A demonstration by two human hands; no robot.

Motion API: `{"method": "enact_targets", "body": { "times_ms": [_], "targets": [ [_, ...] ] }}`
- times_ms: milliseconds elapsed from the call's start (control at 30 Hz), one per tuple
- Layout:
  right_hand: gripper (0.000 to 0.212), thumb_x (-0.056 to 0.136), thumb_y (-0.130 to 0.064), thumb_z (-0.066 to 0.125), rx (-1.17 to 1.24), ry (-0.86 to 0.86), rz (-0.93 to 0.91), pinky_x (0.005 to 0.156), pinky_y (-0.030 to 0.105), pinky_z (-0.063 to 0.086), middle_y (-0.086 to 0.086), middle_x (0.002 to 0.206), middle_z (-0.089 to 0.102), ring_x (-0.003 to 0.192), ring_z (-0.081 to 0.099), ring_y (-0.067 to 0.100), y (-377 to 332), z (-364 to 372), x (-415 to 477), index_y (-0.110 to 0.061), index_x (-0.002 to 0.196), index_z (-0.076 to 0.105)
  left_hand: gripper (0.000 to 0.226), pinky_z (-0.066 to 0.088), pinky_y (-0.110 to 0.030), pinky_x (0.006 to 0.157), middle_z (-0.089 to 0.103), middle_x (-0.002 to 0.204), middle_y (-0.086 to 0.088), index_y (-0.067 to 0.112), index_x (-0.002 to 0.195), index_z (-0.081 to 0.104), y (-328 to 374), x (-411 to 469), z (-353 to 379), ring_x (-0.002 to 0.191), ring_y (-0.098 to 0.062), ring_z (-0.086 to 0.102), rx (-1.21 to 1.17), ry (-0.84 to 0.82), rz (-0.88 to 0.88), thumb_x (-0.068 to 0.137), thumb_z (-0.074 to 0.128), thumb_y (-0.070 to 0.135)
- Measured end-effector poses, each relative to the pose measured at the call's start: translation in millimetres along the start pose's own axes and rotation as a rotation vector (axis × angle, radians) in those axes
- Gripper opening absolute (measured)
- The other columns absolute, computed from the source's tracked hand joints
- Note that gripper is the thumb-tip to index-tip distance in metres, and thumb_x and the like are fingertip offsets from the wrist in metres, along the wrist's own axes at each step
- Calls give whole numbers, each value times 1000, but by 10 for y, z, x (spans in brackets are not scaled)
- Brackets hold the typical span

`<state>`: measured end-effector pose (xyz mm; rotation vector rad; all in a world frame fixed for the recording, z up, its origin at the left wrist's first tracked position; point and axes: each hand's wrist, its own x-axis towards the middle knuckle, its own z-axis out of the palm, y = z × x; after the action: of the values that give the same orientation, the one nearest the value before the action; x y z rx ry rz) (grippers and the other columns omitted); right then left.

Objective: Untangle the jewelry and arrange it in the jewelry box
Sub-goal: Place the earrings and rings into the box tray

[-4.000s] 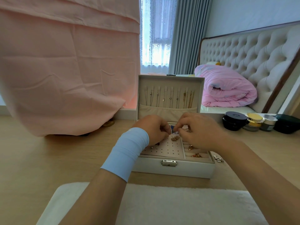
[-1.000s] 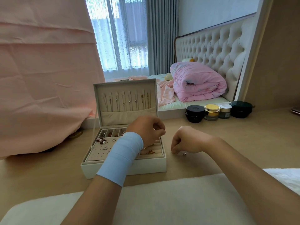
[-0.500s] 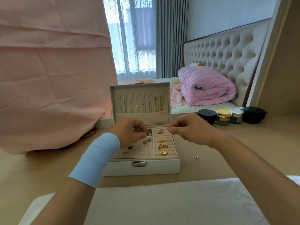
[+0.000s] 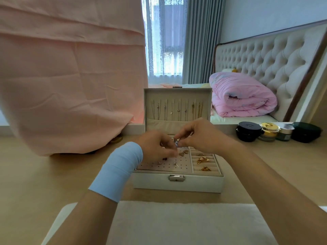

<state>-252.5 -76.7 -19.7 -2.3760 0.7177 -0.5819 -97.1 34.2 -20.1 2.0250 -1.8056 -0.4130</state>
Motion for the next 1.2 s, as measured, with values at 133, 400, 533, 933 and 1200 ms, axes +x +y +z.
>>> {"method": "enact_targets", "body": {
  "times_ms": [133,400,533,933,1200],
  "targets": [
    [21,78,-16,86,11,106,-57,59,5,45,-15,77,69,69,61,-12,-124,96,69,-31,89,75,7,53,-27,81,72,79,10,30,86,73,-210,-1,-151,77,-5,65,-205,187,25,85,71,37],
    [20,79,-17,85,57,232,-126,59,5,41,-23,74,69,63,57,-16,-236,320,89,-35,83,77,8,53,-26,68,74,73,3,19,81,73,-328,35,-119,59,-2,59,-396,238,-53,82,76,26],
    [19,83,-15,80,138,189,-140,59,5,44,-27,75,71,64,61,-13,-192,330,56,-34,85,78,9,54,-26,68,74,71,5,21,80,75,-353,38,-78,61,-3,59,-402,267,-67,80,76,30],
    [8,86,-18,78,174,144,-27,69,17,50,-12,78,76,74,68,-3,-4,206,68,-25,88,81,4,53,-25,72,73,79,8,25,87,75,-241,34,-49,69,-2,61,-361,144,-12,85,73,23],
    [3,85,-21,80,1,40,17,61,11,47,-12,75,74,65,65,-7,112,39,24,-24,84,79,13,36,-14,63,60,93,22,40,92,76,26,19,85,81,1,52,91,-101,-17,80,76,41]
  ]
}}
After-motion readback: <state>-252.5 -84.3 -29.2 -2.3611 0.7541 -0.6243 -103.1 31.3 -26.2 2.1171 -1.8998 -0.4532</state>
